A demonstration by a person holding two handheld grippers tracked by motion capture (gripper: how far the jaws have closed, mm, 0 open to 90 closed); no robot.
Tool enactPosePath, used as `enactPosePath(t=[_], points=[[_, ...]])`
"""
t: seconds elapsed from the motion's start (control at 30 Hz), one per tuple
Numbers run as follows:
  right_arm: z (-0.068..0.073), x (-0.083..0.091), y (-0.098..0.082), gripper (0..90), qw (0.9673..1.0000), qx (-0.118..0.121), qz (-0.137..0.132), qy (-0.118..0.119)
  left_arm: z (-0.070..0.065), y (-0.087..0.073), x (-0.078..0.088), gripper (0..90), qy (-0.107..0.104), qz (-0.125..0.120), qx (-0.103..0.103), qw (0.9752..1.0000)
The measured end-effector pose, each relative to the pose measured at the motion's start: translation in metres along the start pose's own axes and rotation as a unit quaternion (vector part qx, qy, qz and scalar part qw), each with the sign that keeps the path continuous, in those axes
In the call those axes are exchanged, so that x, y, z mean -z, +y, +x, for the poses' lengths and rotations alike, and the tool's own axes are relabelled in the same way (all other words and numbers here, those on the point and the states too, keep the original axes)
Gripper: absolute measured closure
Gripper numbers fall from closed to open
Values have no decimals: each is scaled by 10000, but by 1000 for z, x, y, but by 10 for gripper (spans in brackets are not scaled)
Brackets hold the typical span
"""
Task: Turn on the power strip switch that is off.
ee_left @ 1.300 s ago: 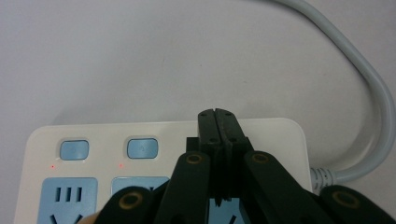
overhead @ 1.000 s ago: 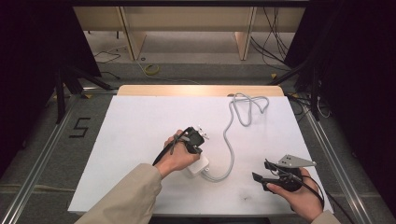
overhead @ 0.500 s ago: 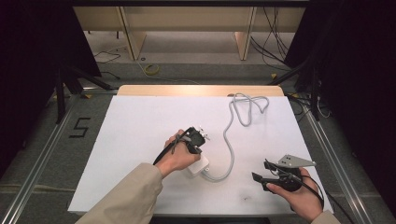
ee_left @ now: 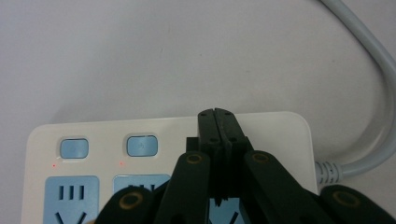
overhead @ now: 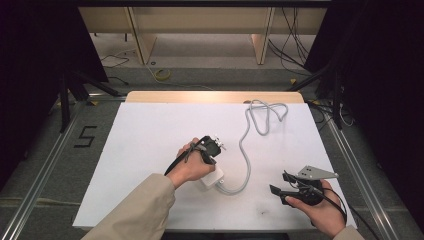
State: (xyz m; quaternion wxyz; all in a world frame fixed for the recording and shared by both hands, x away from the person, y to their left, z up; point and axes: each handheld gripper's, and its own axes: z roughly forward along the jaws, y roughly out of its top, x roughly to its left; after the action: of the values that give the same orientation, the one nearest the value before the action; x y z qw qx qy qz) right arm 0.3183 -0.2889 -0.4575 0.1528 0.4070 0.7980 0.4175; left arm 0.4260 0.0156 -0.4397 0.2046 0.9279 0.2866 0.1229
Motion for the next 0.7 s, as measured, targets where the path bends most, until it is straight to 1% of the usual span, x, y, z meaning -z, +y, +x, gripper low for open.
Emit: enactPosePath(t=[0.2, 0.37, 0.63, 0.7], points=[[0, 0, 0, 327, 10000, 14, -2, 20, 1, 0, 0, 900, -14, -5, 20, 10000], [0, 0, 0, 327, 10000, 14, -3, 20, 2, -1, 0, 900, -67, -28, 102, 9999], [1, 0, 0, 327, 10000, 32, 12, 26, -1, -1, 0, 899, 22, -61, 153, 9999], [1, 1, 1, 327, 10000, 47, 8, 25, -2, -1, 1, 900, 74, -66, 89, 9999]])
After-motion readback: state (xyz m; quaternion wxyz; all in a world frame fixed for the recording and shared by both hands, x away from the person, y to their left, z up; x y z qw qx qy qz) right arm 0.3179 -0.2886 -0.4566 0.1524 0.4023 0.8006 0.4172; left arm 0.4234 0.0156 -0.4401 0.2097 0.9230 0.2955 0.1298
